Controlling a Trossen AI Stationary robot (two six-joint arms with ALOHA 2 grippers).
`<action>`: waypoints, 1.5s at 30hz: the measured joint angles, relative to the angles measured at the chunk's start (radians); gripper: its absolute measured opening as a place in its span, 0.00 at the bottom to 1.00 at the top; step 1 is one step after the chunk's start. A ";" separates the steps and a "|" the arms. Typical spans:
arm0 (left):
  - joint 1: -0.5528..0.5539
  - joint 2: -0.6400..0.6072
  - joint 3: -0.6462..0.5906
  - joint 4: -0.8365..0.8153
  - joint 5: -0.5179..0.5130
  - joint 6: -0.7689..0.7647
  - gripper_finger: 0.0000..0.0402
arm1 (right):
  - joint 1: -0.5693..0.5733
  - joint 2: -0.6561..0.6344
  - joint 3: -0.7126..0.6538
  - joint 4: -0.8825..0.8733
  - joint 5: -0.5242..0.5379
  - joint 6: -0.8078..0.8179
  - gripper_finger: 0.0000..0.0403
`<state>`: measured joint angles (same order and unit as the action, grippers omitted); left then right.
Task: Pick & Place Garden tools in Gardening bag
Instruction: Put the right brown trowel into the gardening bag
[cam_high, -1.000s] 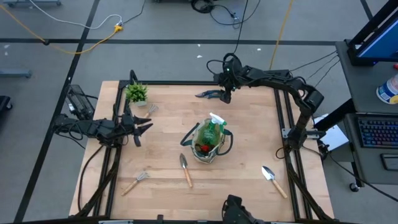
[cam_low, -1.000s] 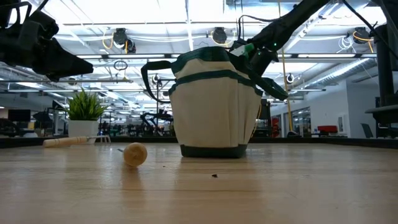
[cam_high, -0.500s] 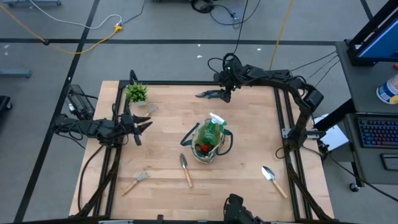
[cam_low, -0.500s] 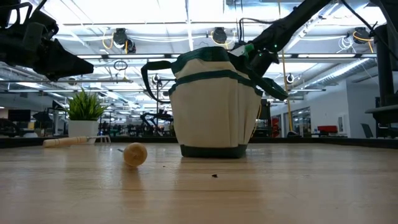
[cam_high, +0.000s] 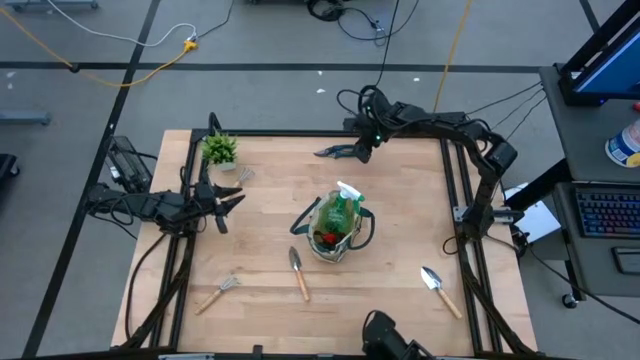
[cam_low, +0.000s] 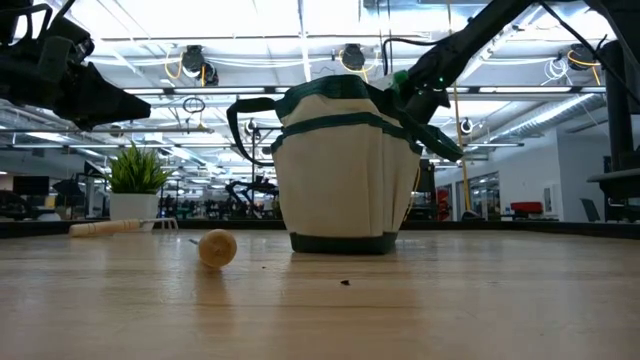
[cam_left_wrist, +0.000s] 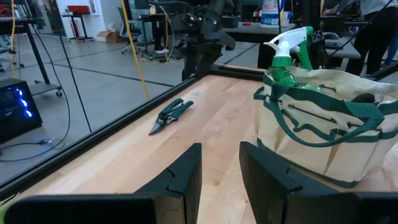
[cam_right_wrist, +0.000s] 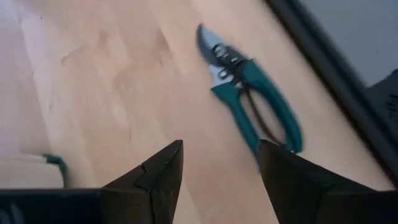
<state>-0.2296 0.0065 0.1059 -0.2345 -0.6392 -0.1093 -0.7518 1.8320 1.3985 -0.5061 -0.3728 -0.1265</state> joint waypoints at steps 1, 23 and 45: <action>0.000 0.000 0.000 0.000 0.000 0.000 0.28 | -0.001 0.000 0.003 0.002 0.002 0.012 0.50; 0.000 0.000 0.000 0.000 -0.001 0.001 0.28 | -0.003 -0.002 0.040 -0.229 0.010 -0.057 0.51; 0.000 0.000 0.000 -0.001 -0.079 0.089 0.28 | 0.085 -0.112 -0.010 -0.756 0.167 -0.063 0.51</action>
<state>-0.2298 0.0065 0.1059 -0.2356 -0.7181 -0.0208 -0.6666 1.7203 1.3881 -1.2622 -0.2056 -0.1891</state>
